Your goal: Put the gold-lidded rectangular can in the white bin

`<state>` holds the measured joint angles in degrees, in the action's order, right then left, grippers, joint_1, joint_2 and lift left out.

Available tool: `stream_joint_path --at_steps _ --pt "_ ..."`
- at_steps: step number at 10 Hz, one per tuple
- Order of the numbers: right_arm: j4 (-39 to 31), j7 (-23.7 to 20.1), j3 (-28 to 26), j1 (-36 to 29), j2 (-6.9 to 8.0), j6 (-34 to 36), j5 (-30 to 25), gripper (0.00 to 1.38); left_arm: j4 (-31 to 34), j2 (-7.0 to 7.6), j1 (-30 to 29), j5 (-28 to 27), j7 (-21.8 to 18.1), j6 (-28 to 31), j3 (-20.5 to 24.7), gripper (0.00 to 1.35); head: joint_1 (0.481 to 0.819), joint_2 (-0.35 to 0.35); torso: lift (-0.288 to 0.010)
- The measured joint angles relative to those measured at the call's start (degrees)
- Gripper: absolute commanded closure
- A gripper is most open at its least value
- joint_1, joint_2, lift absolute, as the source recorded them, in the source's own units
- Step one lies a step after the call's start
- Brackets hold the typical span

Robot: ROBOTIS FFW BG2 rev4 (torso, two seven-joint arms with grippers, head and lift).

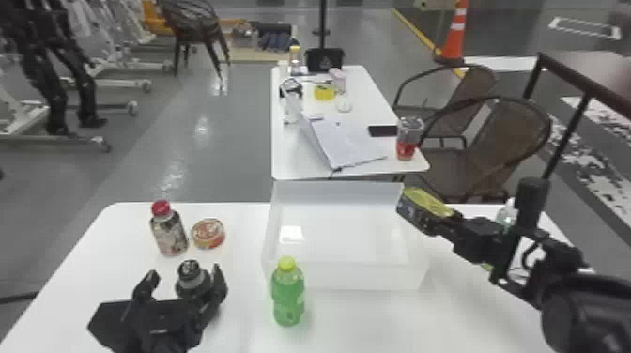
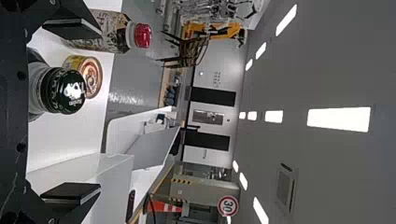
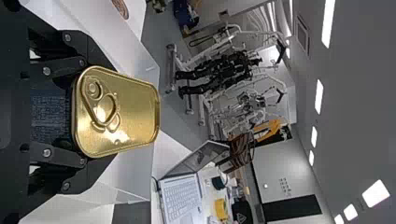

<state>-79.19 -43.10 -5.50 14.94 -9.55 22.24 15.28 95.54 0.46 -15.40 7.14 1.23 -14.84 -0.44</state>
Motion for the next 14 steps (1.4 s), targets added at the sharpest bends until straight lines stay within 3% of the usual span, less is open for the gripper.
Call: stream_joint_path --at_steps 2,5,8,12,14 --pt "7.33 -5.47 0.82 3.23 1.15 -2.32 -0.28 1.09 0.00 0.06 0.18 0.06 0.00 0.04 -0.16 0.14 0.549 0.000 -0.100" --pt "12.17 -6.12 2.83 5.67 1.51 -2.50 -1.29 1.03 0.00 0.00 0.19 0.15 0.00 0.20 -0.19 0.14 0.549 0.000 -0.100" --pt "13.89 -6.13 3.72 6.31 1.73 -1.74 -1.47 0.06 -0.09 -0.02 0.19 0.16 0.00 0.17 -0.26 0.15 0.549 0.000 -0.100" --pt "12.94 -6.10 3.58 6.28 1.73 -2.90 -0.55 0.05 -0.09 0.30 0.19 0.27 0.00 0.01 -0.35 0.14 0.549 0.000 -0.100" --pt "8.39 -2.17 3.34 4.09 1.73 -4.08 1.24 0.06 -0.09 0.35 0.19 0.33 0.00 -0.24 -0.35 0.14 0.549 0.000 -0.100"
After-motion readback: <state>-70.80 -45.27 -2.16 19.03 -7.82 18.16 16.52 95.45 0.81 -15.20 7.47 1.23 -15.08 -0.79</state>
